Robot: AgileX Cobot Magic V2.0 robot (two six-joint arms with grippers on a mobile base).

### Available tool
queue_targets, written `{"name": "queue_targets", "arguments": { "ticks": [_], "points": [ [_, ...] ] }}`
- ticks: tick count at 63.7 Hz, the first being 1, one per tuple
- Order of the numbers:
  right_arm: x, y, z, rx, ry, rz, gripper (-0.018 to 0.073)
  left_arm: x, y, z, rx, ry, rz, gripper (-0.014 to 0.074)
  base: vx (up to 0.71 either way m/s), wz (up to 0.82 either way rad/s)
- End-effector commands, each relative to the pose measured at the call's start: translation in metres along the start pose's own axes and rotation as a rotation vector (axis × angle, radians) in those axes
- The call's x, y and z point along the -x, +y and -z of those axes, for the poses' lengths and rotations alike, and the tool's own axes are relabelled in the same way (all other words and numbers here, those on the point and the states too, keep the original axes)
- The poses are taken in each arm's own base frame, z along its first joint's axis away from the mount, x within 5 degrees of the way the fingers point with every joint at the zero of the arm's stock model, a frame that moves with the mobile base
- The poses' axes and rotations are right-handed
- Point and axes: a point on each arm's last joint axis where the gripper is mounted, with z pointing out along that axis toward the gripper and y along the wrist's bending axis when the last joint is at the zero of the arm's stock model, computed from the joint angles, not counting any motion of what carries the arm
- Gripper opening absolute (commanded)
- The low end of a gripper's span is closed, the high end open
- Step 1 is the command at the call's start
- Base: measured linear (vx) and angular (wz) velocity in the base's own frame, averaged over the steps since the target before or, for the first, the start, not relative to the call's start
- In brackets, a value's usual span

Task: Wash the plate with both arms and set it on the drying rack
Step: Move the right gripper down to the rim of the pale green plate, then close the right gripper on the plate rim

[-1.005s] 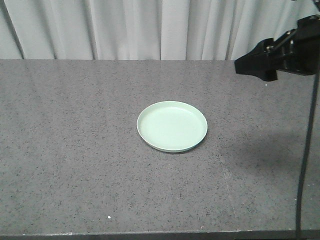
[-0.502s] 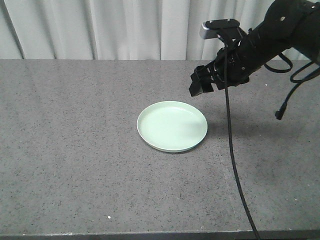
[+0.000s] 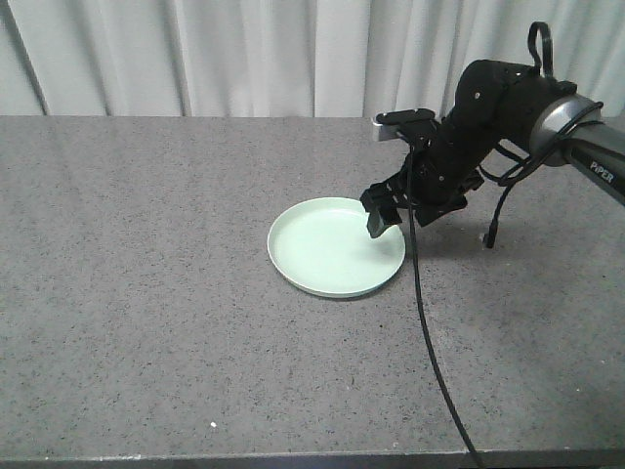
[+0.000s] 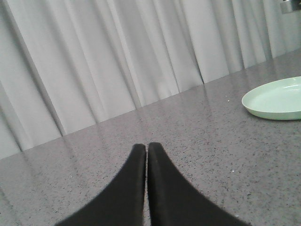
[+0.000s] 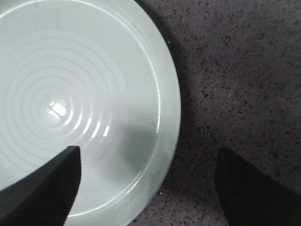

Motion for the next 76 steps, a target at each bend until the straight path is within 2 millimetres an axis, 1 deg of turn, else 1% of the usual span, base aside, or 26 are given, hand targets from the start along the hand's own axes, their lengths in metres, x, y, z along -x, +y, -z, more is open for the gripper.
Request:
{"name": "queue_targets", "arguments": {
  "ticks": [1, 11, 15, 20, 28, 41, 47, 59, 65, 70, 76],
  "points": [
    [0.01, 0.003, 0.028, -0.023, -0.106, 0.006, 0.0558, 0.0, -0.001, 0.001, 0.002, -0.066, 0.015, -0.0006, 0.0, 0.0],
    [0.009, 0.0, 0.019, -0.025, -0.085, -0.001, 0.0551, 0.0, -0.001, 0.001, 0.002, -0.066, 0.015, -0.0006, 0.0, 0.0],
    [0.009, 0.0, 0.017, -0.028, -0.079, -0.002, 0.053, 0.0, -0.001, 0.001, 0.002, -0.066, 0.015, -0.0006, 0.0, 0.0],
    [0.008, -0.001, 0.017, -0.035, -0.067, -0.003, 0.048, 0.0, -0.001, 0.001, 0.002, -0.066, 0.015, -0.0006, 0.0, 0.0],
    [0.006, -0.003, 0.017, -0.059, -0.044, -0.011, 0.0349, 0.0, -0.001, 0.001, 0.002, -0.066, 0.015, -0.0006, 0.0, 0.0],
    [0.003, -0.004, 0.017, -0.063, -0.015, -0.006, 0.0084, 0.0, -0.001, 0.001, 0.002, -0.066, 0.015, -0.0006, 0.0, 0.0],
    [0.002, -0.004, 0.017, -0.06, -0.002, -0.007, -0.0018, 0.0, -0.001, 0.001, 0.002, -0.066, 0.015, -0.0006, 0.0, 0.0],
    [0.001, -0.003, 0.017, -0.053, 0.004, -0.01, -0.0011, 0.0, -0.001, 0.001, 0.002, -0.066, 0.015, -0.0006, 0.0, 0.0],
    [0.002, -0.002, 0.023, -0.055, -0.012, -0.009, -0.0011, 0.0, -0.001, 0.001, 0.002, -0.066, 0.015, -0.0006, 0.0, 0.0],
    [0.003, -0.003, 0.036, -0.058, -0.053, -0.013, -0.001, 0.0, -0.001, 0.001, 0.002, -0.066, 0.015, -0.0006, 0.0, 0.0],
    [0.004, -0.005, 0.062, -0.021, -0.134, -0.036, -0.0009, 0.0, -0.001, 0.001, 0.002, -0.066, 0.015, -0.0006, 0.0, 0.0]
  ]
}}
